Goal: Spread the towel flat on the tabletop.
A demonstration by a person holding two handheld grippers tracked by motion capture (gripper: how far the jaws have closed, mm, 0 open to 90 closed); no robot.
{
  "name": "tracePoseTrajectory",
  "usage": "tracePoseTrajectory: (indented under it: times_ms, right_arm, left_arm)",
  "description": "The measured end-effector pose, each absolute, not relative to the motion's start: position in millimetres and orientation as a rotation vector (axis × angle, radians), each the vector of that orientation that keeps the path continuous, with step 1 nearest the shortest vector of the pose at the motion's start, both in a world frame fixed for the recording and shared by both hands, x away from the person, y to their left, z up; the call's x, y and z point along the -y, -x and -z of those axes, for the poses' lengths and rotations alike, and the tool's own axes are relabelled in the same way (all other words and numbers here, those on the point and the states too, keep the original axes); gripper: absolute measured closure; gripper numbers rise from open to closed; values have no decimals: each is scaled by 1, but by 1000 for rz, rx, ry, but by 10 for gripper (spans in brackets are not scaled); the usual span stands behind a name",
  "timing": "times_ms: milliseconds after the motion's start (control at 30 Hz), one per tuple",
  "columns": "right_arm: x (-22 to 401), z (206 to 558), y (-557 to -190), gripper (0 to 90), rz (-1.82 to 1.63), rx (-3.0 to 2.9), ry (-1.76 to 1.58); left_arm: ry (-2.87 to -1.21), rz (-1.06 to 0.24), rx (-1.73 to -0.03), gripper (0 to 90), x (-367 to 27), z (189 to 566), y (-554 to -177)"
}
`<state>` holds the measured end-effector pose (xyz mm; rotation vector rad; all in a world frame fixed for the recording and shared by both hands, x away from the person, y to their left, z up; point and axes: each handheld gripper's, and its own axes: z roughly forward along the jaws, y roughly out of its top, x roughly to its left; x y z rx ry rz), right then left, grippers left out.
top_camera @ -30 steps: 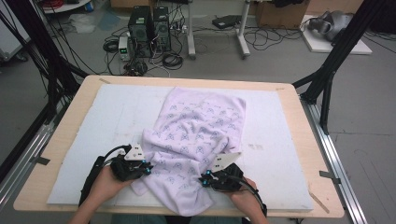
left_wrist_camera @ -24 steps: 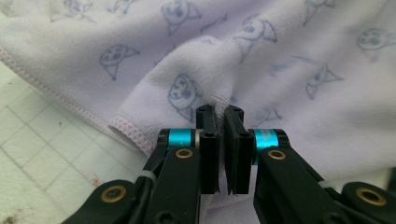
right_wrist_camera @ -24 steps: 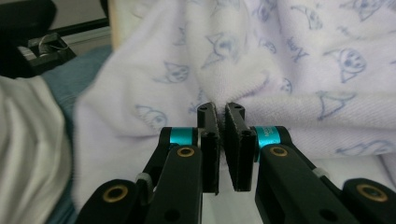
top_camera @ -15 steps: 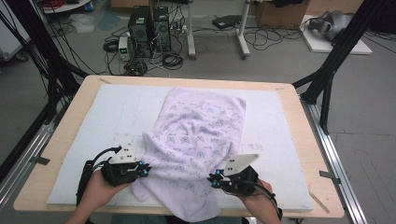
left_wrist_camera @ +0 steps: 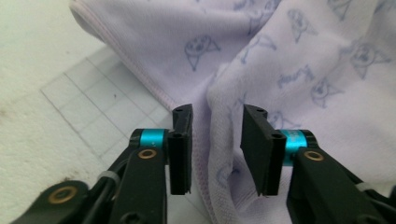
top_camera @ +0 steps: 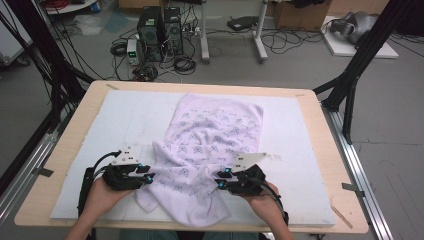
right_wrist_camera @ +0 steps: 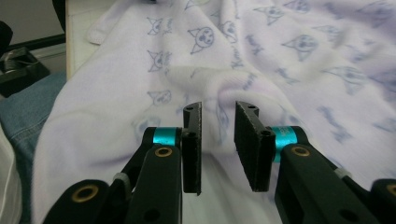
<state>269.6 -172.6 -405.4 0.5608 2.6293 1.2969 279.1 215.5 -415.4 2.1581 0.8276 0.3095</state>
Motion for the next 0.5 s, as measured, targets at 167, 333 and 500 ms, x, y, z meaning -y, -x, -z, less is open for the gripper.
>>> tracePoseTrajectory:
  times_ms: [167,333,500]
  right_arm:
    - [180,416,-255,745,-1284,-2682,-527]
    - [159,432,-257,684,-1277,-2766,-478]
    - [151,444,-256,832,-1241,-2794,-462]
  left_arm:
    - [-2163,-307,-830,616,-214,417,-284]
    - [-2241,-301,-813,578,-204,428,-286]
    - [-2251,-305,-790,747,-200,437,-280]
